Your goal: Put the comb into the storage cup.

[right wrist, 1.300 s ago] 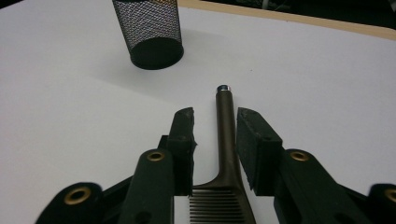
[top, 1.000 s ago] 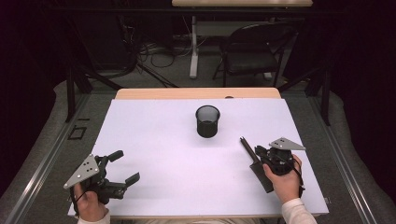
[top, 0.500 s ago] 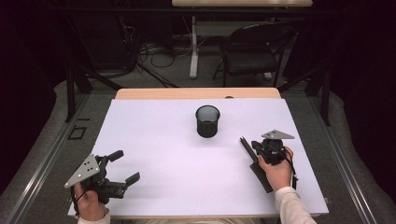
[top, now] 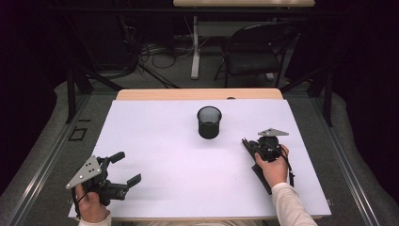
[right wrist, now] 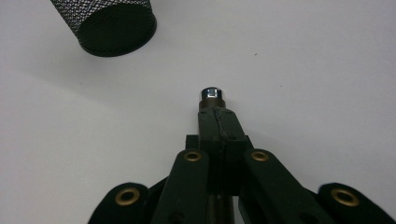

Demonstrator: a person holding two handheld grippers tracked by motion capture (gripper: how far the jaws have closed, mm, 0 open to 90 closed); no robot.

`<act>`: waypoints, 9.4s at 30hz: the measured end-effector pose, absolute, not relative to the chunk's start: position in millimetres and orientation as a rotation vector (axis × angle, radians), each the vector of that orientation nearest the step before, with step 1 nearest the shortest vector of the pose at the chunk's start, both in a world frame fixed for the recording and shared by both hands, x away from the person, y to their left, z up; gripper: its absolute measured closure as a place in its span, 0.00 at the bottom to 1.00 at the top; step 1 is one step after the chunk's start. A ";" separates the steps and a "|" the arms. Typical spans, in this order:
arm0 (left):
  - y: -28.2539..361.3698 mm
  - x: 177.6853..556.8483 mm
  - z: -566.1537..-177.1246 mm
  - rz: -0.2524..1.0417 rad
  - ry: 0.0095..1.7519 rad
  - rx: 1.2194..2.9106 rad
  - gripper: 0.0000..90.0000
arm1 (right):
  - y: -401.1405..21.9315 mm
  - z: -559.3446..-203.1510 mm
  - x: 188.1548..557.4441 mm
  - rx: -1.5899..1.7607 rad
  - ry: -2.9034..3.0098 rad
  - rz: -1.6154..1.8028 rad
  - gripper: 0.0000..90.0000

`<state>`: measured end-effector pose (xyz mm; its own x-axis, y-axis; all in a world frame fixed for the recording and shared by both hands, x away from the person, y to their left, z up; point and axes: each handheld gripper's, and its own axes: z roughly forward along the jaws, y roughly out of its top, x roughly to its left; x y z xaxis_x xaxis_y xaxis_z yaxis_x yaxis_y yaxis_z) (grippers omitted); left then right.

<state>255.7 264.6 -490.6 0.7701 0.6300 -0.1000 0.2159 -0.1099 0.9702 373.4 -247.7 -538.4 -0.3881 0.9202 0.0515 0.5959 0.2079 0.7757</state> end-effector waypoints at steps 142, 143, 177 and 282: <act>261.8 258.1 -495.7 0.385 0.697 1.699 0.01 | -300.4 -546.8 319.8 1.499 2.105 0.797 1.00; 261.7 258.1 -495.8 0.385 0.697 1.699 0.01 | -300.2 -546.7 318.7 1.499 2.107 0.799 1.00; 261.0 257.8 -496.1 0.384 0.696 1.702 0.01 | -284.8 -548.0 287.5 1.460 2.198 0.855 1.00; 257.7 258.9 -498.6 0.369 0.701 1.718 0.01 | -256.9 -497.6 331.9 1.363 2.504 0.534 0.12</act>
